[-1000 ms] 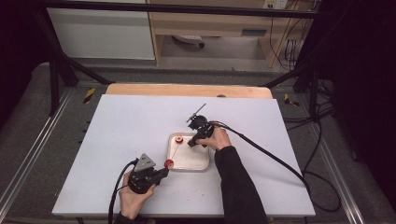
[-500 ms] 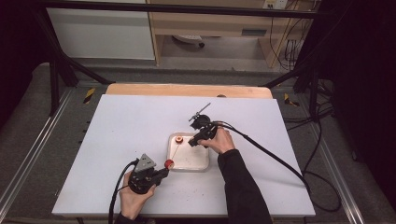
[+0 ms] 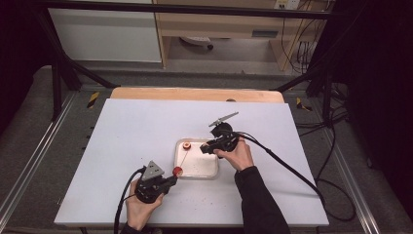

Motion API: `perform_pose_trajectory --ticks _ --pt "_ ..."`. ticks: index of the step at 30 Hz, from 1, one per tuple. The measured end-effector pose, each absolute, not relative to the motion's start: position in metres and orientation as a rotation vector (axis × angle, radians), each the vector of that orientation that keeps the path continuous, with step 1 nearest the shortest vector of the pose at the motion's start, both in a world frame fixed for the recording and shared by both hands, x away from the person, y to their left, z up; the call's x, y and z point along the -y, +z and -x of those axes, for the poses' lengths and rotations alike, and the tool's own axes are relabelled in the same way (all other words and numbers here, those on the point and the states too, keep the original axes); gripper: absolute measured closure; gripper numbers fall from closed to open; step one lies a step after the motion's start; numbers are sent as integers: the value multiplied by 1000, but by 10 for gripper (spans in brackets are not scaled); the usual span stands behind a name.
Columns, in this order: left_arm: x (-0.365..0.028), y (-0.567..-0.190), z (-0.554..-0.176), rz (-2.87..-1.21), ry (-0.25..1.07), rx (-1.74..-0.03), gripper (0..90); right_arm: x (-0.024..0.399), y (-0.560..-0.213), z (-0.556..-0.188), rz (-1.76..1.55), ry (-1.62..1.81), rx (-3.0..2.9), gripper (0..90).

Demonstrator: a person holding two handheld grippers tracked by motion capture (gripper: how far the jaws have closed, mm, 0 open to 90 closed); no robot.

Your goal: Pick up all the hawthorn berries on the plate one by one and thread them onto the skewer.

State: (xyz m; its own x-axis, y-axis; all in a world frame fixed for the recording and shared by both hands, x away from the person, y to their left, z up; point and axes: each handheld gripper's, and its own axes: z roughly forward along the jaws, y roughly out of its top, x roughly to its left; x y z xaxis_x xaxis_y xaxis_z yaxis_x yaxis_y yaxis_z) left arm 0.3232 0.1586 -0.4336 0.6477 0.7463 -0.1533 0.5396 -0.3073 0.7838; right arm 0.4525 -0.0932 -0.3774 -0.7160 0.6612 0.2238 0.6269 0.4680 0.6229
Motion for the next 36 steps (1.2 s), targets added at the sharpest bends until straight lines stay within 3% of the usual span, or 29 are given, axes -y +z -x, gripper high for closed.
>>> perform_pose_trajectory --ticks 18,36 --pt "-143 -431 -320 -1989 296 -975 883 124 -383 -414 -1318 1515 -2356 610" --pt "-121 -429 -317 -1953 280 -964 883 132 -385 -400 -1405 1825 -2109 610"
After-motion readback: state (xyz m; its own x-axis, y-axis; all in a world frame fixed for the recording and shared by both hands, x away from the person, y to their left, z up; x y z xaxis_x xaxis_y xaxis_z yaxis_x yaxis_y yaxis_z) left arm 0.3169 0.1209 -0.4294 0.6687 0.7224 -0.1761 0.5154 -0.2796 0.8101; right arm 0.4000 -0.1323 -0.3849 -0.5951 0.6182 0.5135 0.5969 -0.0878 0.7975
